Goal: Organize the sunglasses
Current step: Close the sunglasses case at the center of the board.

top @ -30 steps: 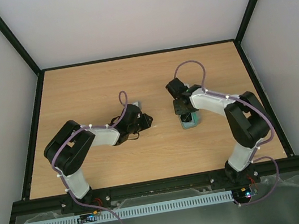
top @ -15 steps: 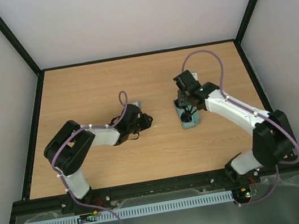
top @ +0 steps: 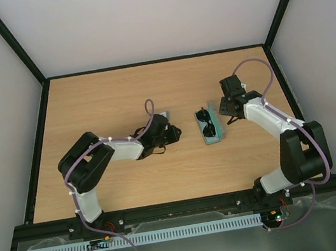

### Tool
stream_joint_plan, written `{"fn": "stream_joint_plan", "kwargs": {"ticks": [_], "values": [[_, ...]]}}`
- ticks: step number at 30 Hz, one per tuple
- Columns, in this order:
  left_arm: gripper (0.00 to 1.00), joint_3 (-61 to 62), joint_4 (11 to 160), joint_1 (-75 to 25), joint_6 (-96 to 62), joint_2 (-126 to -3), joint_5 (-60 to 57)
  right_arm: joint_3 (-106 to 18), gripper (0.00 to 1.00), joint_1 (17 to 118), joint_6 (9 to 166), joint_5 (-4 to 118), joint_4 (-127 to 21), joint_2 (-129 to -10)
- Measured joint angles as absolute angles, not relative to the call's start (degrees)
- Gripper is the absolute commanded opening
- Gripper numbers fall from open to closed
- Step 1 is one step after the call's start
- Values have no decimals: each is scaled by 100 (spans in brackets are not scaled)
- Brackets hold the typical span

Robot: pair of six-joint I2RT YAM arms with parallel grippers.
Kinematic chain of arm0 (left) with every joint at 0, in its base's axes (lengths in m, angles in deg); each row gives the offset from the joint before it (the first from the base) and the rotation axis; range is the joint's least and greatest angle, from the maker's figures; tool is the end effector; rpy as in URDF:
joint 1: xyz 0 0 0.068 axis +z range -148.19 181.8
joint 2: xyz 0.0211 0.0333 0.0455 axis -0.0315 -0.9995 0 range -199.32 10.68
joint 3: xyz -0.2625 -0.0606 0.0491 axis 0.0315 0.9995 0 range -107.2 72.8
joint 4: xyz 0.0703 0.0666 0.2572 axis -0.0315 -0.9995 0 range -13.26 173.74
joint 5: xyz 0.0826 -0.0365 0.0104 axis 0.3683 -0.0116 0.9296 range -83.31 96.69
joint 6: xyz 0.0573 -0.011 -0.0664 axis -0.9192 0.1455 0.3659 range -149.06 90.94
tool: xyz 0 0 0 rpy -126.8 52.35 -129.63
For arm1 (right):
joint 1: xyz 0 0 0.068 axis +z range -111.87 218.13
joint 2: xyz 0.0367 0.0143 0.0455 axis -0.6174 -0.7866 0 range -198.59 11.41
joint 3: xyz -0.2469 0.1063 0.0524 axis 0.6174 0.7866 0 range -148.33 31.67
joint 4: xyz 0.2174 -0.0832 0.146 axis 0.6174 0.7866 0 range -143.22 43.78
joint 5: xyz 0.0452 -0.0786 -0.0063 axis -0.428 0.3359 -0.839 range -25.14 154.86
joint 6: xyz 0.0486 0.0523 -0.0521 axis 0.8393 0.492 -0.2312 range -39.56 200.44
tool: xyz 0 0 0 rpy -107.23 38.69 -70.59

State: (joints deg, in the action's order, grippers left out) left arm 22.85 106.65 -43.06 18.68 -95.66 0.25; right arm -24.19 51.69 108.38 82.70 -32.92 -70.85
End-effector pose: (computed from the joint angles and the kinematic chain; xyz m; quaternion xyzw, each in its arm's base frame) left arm 0.2878 -0.2989 0.1013 0.0045 0.8798 -0.3760 0.2908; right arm 0.3412 0.0575 0.2063 0.1717 0.9038 -0.0056 0.3919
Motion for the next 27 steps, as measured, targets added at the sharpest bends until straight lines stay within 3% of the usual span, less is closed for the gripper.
{"fn": "stream_joint_plan", "kwargs": {"ticks": [15, 27], "values": [[17, 761, 10528, -4679, 1892, -10956, -58, -2013, 26, 5147, 10814, 7204, -4003, -7513], [17, 311, 10351, -4688, 1888, -11221, -82, -1960, 24, 5543, 10838, 7077, -4468, -7725]]}}
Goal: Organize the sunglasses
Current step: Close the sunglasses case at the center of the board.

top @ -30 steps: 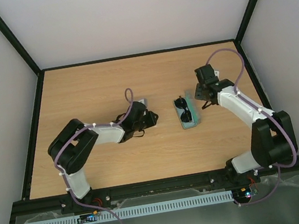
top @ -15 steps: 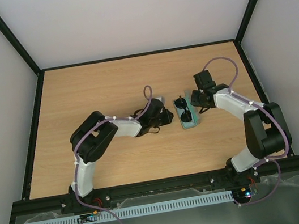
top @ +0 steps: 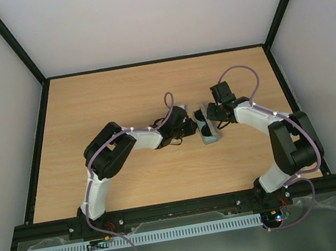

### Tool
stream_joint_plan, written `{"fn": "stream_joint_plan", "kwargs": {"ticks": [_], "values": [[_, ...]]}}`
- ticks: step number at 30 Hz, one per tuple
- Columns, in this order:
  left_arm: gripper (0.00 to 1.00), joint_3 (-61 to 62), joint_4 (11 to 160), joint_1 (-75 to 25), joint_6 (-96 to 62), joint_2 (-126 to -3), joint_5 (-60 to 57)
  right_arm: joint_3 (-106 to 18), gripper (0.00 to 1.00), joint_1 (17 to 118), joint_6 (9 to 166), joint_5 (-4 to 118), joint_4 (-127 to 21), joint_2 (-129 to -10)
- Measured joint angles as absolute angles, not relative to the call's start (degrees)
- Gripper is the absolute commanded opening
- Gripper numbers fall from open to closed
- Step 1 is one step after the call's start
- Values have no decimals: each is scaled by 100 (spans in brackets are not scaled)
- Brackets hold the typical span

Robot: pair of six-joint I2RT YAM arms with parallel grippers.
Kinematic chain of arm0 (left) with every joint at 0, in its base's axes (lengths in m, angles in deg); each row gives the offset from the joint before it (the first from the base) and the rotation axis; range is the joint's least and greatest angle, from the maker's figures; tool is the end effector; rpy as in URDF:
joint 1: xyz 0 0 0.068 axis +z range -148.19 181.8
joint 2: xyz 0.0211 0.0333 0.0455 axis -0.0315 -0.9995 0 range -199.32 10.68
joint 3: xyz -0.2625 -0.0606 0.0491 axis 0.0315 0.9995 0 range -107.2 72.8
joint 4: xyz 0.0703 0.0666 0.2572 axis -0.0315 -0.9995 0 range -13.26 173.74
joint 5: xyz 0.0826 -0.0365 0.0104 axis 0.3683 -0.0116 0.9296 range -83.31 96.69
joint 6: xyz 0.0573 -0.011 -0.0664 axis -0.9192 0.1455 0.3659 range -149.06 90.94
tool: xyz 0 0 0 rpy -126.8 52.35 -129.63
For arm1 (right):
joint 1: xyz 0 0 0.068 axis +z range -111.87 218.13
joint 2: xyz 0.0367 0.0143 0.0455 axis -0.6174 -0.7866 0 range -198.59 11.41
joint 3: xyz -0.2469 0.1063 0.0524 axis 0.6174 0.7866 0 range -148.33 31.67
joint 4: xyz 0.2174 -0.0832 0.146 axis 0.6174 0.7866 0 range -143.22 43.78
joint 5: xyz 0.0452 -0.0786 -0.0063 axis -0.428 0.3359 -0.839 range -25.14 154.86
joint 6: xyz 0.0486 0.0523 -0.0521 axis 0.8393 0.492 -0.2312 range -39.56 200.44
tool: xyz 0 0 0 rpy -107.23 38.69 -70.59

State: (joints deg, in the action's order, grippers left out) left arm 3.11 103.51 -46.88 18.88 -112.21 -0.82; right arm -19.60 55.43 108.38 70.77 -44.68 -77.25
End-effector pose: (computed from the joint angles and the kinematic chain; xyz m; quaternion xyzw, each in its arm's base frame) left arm 0.3184 -0.3779 0.0808 0.0367 0.8785 -0.3915 0.2714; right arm 0.3480 0.0999 0.1594 0.1051 0.9199 0.1000 0.3642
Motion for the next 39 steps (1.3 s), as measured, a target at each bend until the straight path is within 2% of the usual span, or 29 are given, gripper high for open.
{"fn": "stream_joint_plan", "kwargs": {"ticks": [11, 18, 28, 34, 39], "values": [[16, 567, 10663, -4596, 1888, -11155, -100, -2008, 24, 5768, 10893, 6937, -4737, -7959], [16, 1417, 10993, -4413, 1941, -10659, -91, -2008, 24, 5805, 10893, 6922, -4774, -7972], [17, 1876, 11326, -4199, 1991, -10447, -154, -1846, 24, 6218, 10897, 6972, -4667, -7714], [17, 2003, 11395, -4199, 2010, -10379, -170, -1853, 19, 6421, 10895, 7088, -4691, -7762], [17, 2070, 11513, -4199, 2028, -10379, -194, -1894, 19, 6542, 10899, 7394, -4866, -7931]]}}
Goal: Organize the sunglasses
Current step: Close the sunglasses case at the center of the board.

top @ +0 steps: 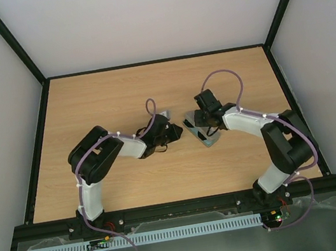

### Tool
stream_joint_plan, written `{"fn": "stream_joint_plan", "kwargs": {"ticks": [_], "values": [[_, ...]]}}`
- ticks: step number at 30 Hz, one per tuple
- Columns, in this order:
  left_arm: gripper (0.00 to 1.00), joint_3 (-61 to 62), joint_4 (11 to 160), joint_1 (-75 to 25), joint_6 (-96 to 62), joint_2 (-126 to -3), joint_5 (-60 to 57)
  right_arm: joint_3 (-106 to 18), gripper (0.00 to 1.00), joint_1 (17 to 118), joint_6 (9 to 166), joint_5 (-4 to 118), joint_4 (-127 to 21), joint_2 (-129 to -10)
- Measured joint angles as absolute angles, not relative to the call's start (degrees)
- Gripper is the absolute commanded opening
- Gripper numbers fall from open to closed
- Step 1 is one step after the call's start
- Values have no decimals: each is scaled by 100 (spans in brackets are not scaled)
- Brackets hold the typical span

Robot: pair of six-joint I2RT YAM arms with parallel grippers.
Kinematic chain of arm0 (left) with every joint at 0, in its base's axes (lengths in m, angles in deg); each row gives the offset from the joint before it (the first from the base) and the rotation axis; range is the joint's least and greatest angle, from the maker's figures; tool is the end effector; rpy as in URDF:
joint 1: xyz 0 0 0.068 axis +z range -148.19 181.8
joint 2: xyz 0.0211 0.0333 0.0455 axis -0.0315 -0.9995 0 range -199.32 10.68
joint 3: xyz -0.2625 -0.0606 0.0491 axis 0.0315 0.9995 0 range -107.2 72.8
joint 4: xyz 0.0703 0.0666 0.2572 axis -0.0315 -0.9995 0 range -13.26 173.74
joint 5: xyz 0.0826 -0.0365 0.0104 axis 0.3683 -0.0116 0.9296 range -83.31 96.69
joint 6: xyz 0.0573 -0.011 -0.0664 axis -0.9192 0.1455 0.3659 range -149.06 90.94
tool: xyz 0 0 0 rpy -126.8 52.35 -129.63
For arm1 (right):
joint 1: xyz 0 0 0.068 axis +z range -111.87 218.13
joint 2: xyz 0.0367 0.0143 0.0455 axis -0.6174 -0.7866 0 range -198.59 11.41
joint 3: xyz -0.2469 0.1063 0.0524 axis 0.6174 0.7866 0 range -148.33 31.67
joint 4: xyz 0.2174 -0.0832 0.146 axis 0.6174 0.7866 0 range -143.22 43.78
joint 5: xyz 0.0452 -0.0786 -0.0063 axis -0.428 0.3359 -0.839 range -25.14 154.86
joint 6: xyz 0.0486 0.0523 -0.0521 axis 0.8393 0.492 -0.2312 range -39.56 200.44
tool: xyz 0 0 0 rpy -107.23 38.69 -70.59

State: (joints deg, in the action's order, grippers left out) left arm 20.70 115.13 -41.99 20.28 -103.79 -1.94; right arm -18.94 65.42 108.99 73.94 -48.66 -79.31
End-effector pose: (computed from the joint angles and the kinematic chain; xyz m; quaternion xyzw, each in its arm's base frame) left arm 0.3045 -0.3084 0.0749 -0.0050 0.8686 -0.4017 0.2902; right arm 0.3327 0.1577 0.1509 0.0406 0.9195 0.1153 0.3736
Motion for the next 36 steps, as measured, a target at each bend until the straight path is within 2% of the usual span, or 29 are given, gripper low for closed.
{"fn": "stream_joint_plan", "kwargs": {"ticks": [6, 8, 10, 14, 18, 22, 29, 36], "values": [[16, 2118, 11605, -4188, 2050, -10379, -209, -1999, 19, 6725, 10906, 7890, -4980, -8141], [16, 2118, 11605, -4181, 2050, -10379, -215, -2032, 23, 6793, 10917, 8069, -4995, -8193], [16, 2118, 11605, -4155, 2050, -10379, -229, -2030, 32, 6837, 10947, 8135, -4993, -8184], [17, 2145, 11581, -4022, 2048, -10347, -331, -2023, 42, 6961, 10971, 8008, -4746, -8014], [16, 2147, 11454, -3750, 2043, -10285, -340, -2004, 70, 7029, 10950, 7814, -4171, -7349], [17, 2118, 11317, -3545, 2019, -10253, -338, -2004, 78, 7160, 10810, 7757, -3928, -6777], [17, 2110, 11295, -3536, 2021, -10253, -427, -2004, 82, 7910, 10698, 7877, -3646, -7371], [17, 2431, 11352, -3783, 2065, -10028, -447, -2054, 76, 8128, 10663, 8478, -3493, -7697]]}}
